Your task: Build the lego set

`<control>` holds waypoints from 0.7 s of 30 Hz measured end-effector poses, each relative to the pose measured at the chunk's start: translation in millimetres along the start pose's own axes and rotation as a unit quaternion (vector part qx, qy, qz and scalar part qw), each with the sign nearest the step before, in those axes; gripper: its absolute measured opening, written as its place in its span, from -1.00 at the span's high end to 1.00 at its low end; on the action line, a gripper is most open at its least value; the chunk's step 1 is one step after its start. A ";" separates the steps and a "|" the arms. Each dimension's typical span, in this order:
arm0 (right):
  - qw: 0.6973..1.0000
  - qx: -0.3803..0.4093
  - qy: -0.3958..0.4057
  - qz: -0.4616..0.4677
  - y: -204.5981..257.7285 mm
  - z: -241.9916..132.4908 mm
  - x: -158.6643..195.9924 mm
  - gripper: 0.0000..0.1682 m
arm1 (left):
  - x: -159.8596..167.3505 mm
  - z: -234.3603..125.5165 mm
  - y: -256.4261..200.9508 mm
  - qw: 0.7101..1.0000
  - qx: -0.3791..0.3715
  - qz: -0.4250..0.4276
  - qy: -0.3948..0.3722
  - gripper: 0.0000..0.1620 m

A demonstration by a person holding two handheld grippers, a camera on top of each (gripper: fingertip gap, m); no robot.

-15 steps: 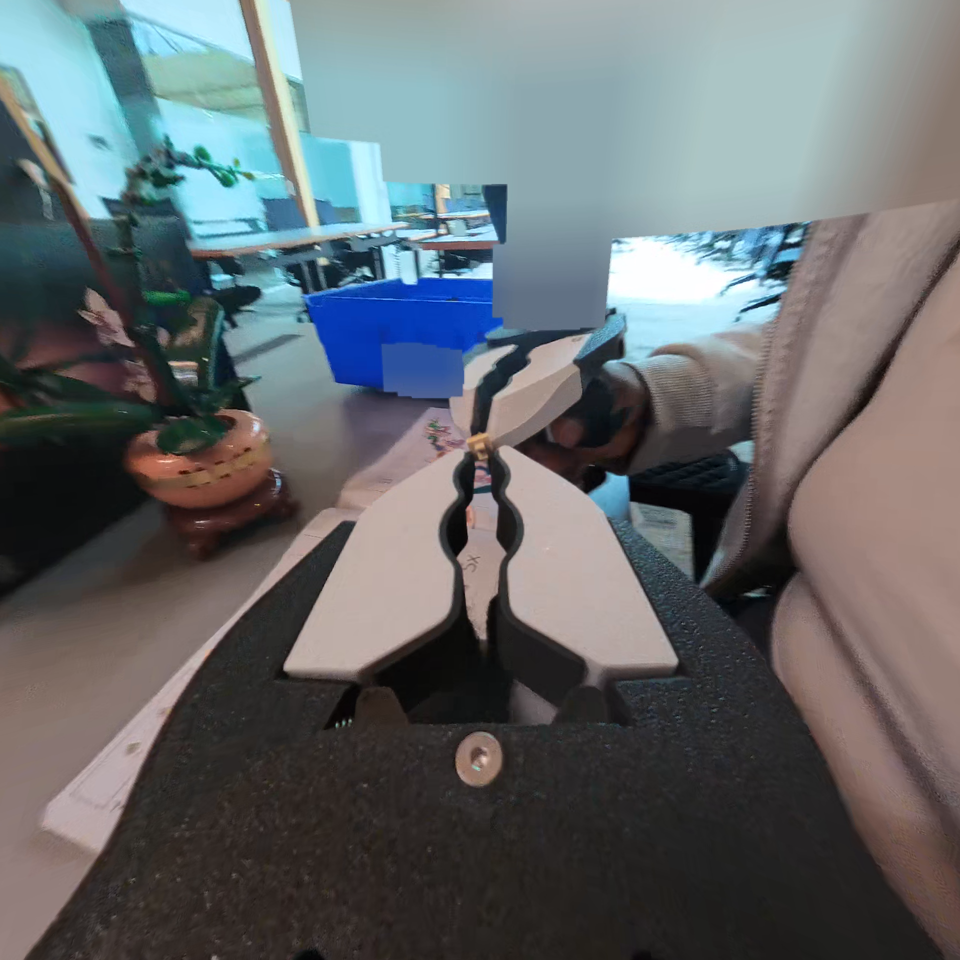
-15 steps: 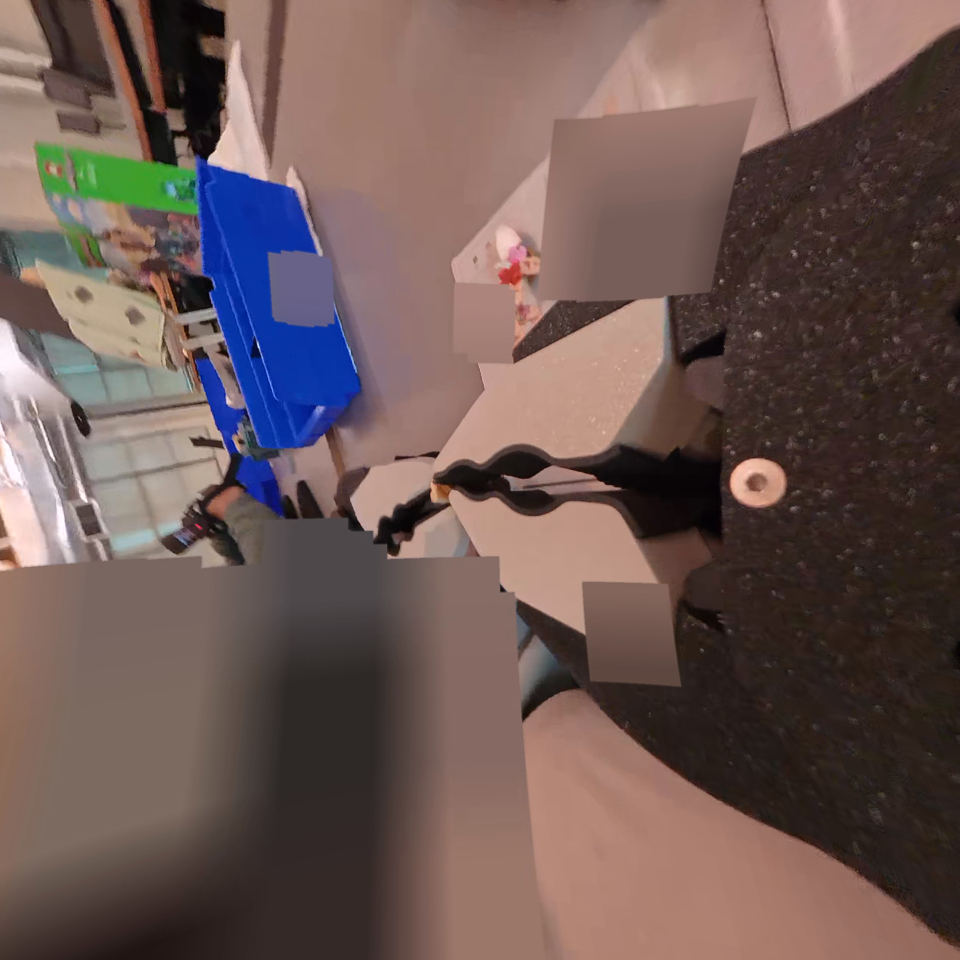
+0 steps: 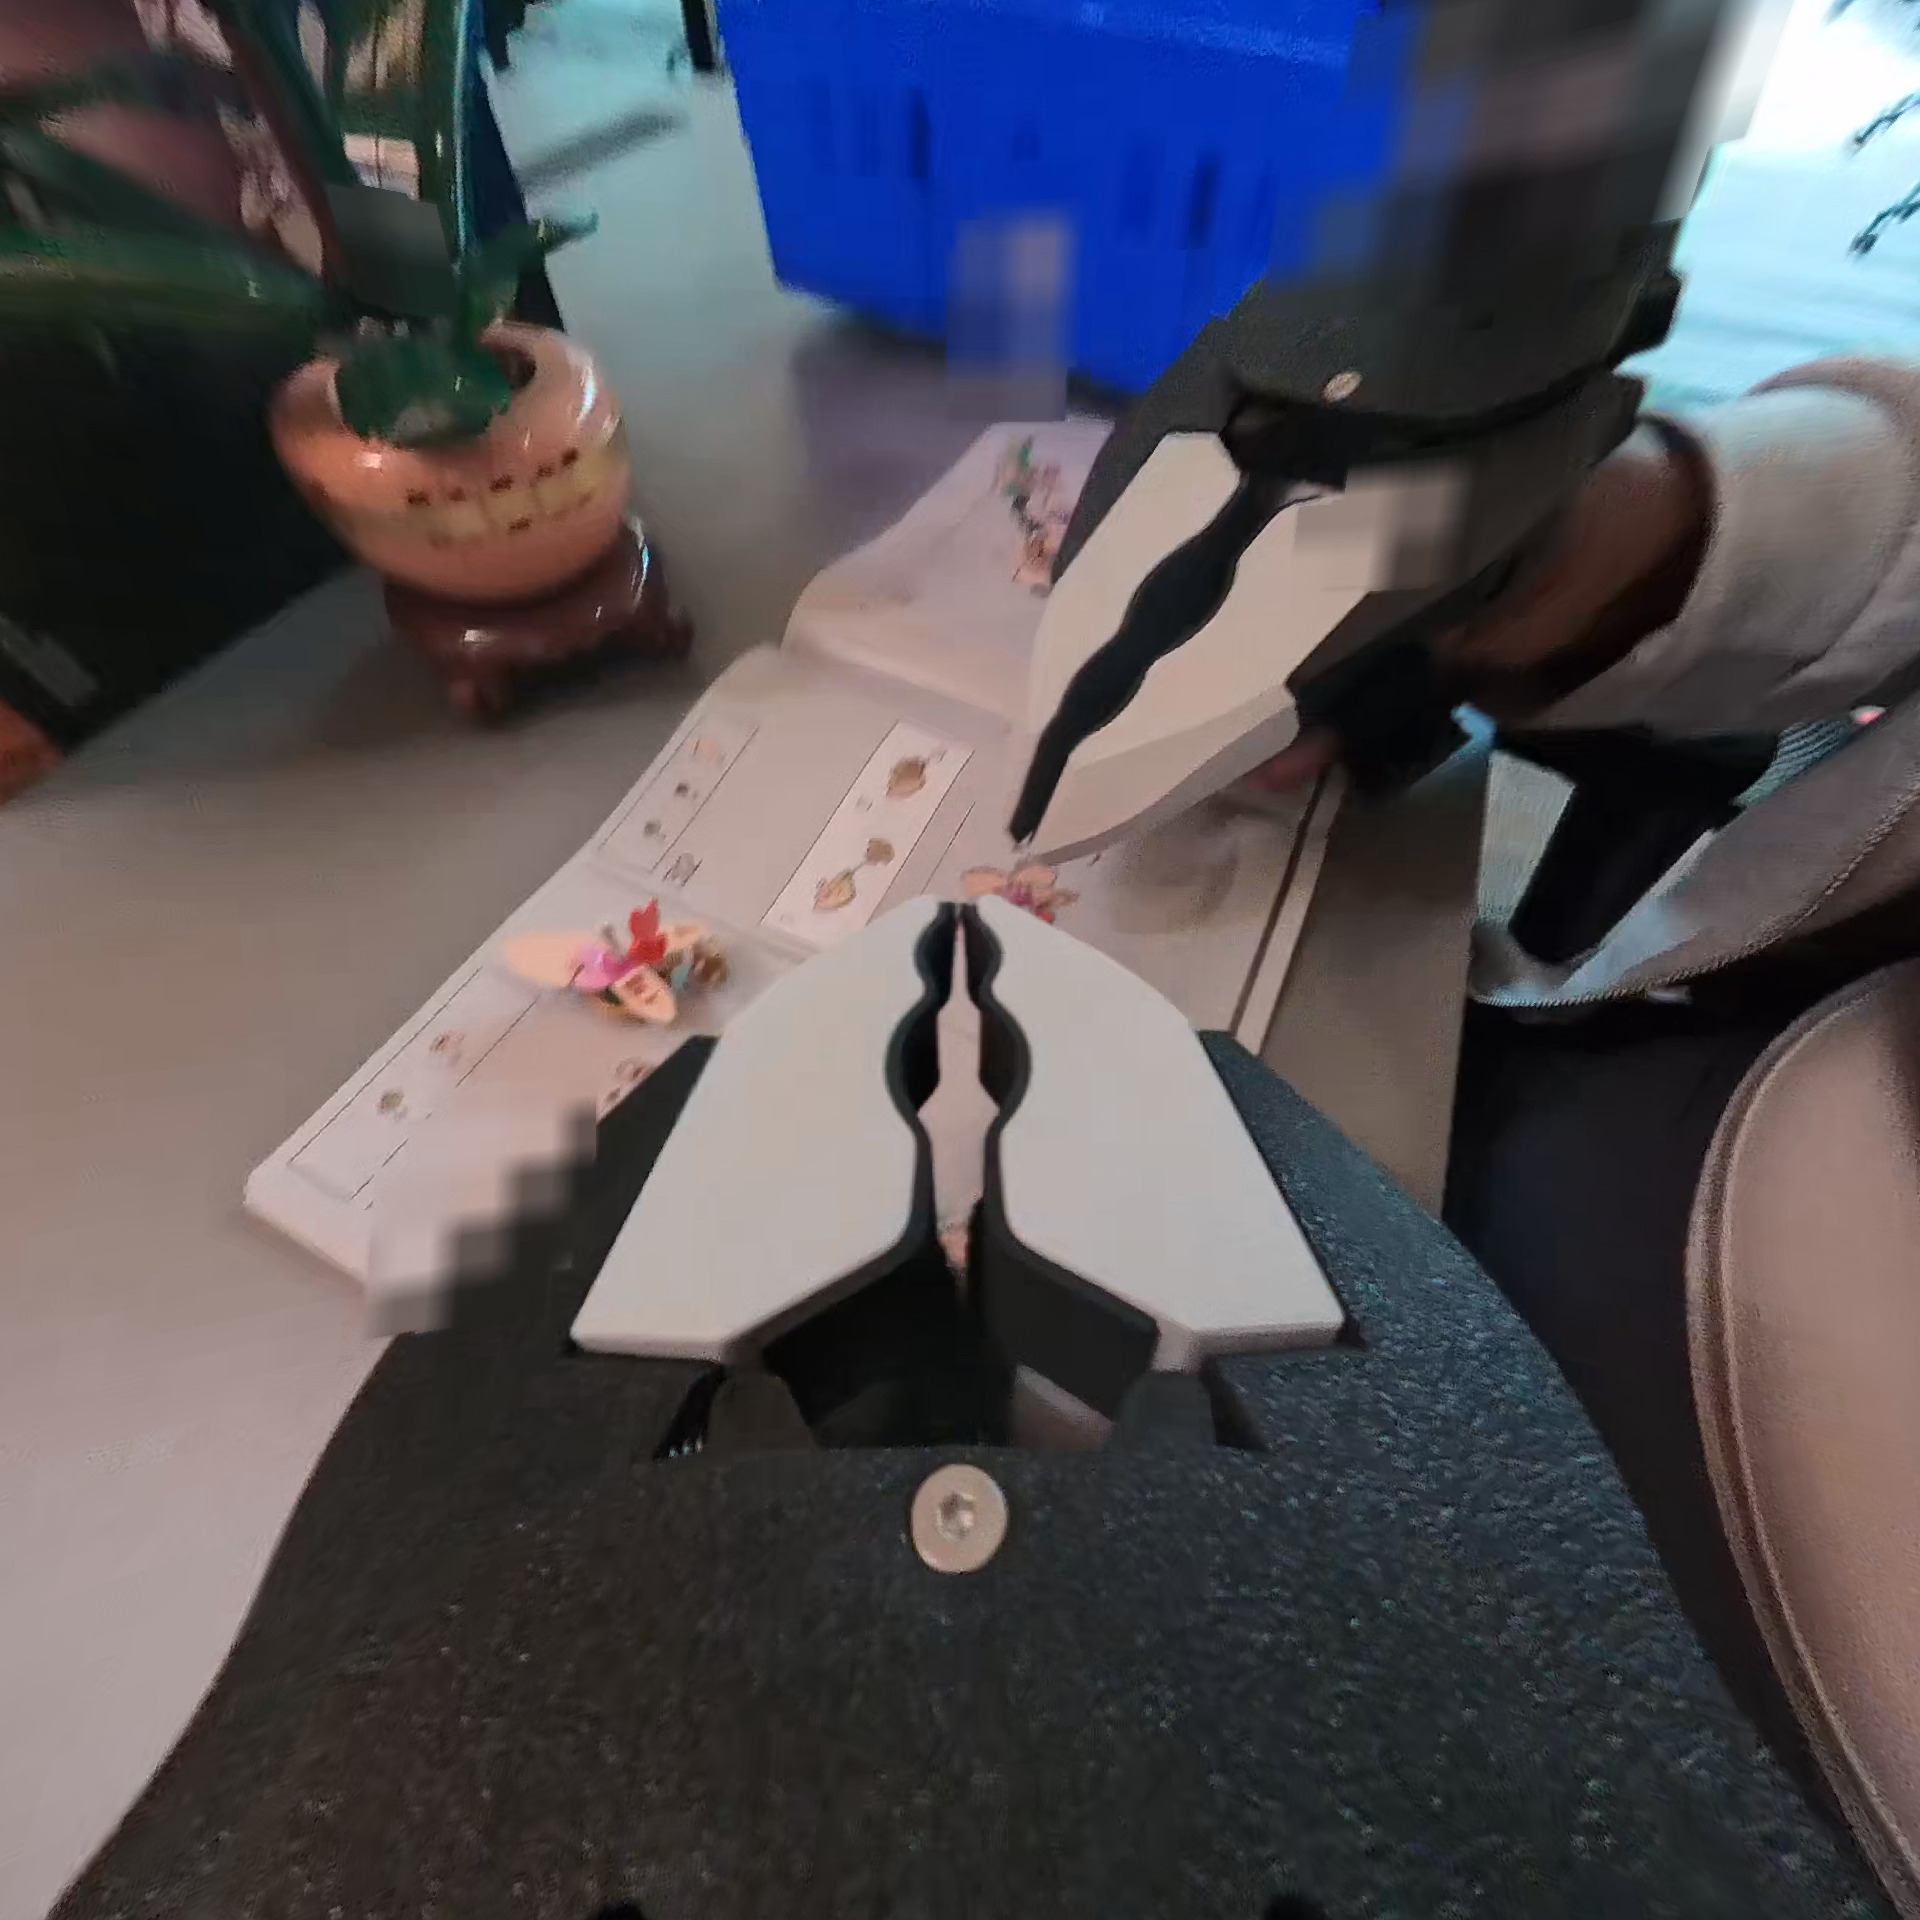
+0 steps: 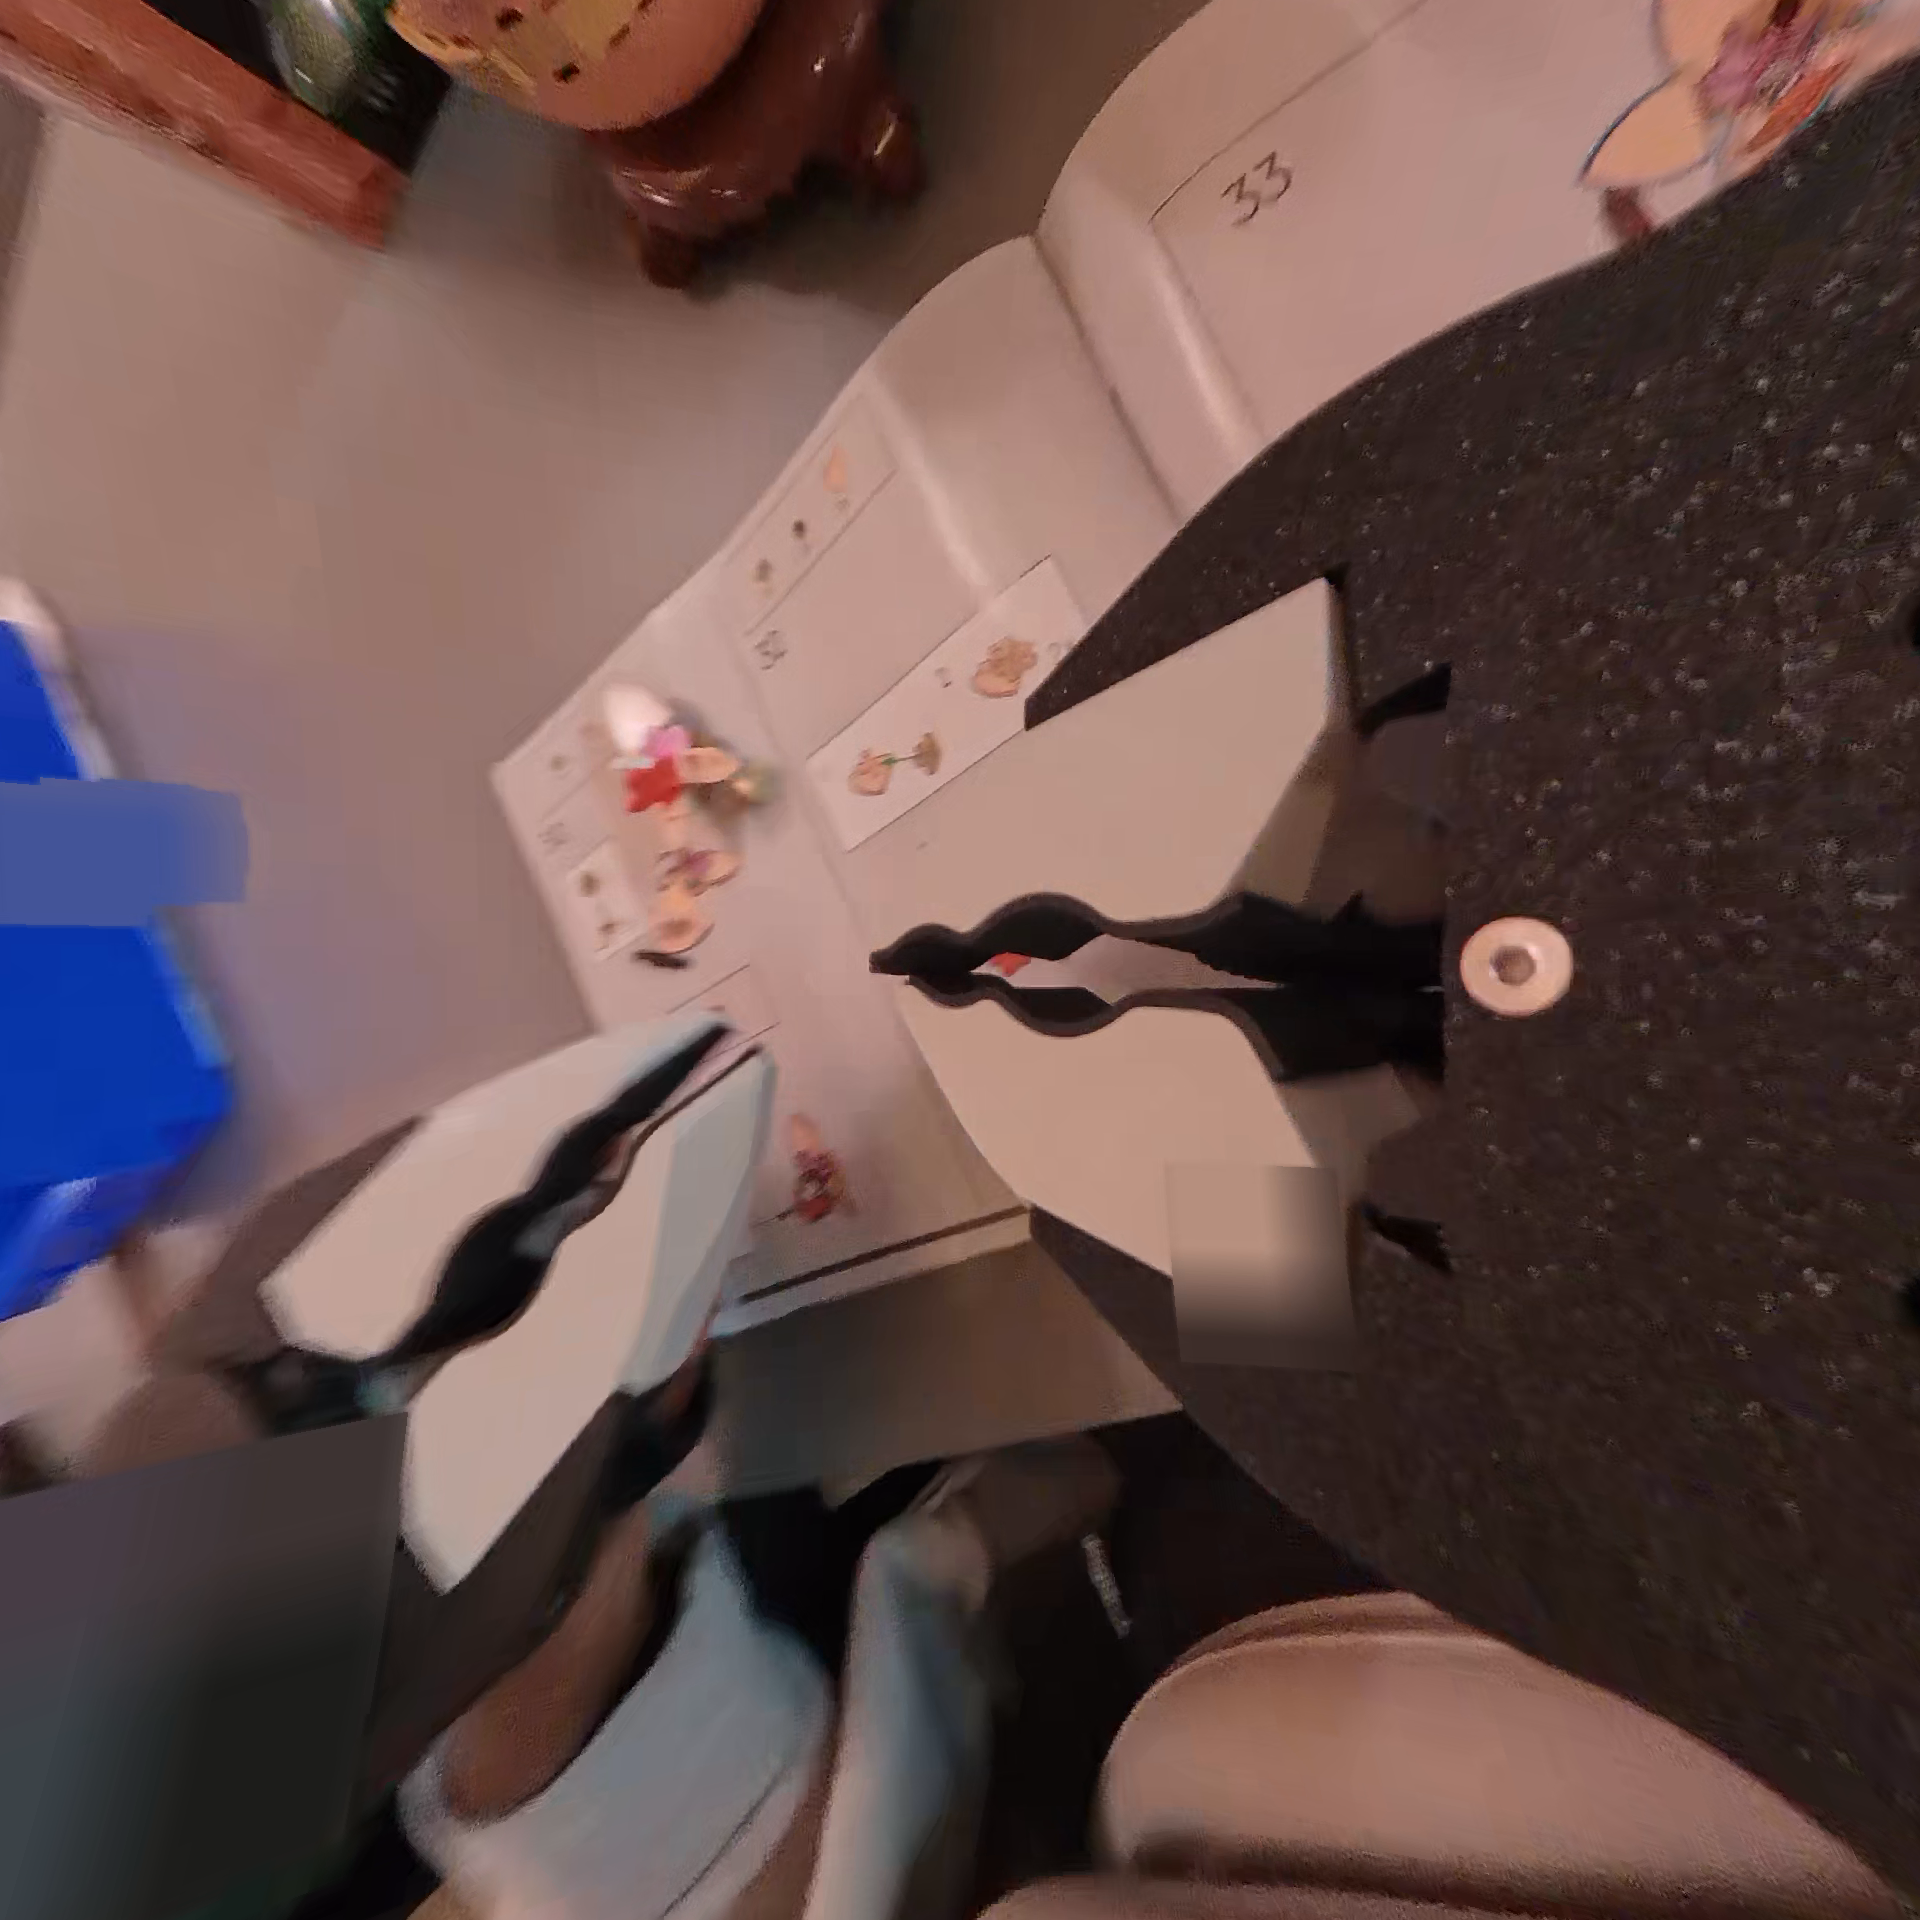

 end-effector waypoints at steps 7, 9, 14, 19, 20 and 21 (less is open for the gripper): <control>0.995 0.009 0.084 -0.053 -2.6 -10.6 1.2 0.58 | -1.6 -26.9 8.4 0.998 -0.048 0.029 0.027 0.75; 0.994 0.025 0.091 -0.056 -8.8 -9.3 -1.4 0.52 | 4.0 -24.7 13.6 0.997 -0.050 0.013 0.052 0.44; 0.991 0.032 0.114 -0.056 -12.4 5.1 -15.4 0.49 | 15.8 -10.4 20.0 0.993 -0.018 0.002 0.117 0.34; 0.983 0.021 0.166 -0.081 -14.2 34.6 -21.1 0.57 | 15.6 -16.1 30.8 0.994 -0.057 0.026 0.093 0.62; 0.980 0.029 0.176 -0.086 -17.0 40.8 -20.3 0.56 | 14.9 -18.7 33.2 0.994 -0.069 0.030 0.075 0.67; 0.978 0.039 0.185 -0.088 -19.5 46.5 -19.1 0.56 | 14.0 -20.7 35.4 0.995 -0.081 0.032 0.049 0.71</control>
Point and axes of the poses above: each gripper's, where its closed fingertips meet, z out along the fingers, x out of its underside, y = z × x across the jaws, the point moved 5 cm from there along -z, back along the fingers, and after that the axes turned 15 degrees about x, right-handed, at the moved point
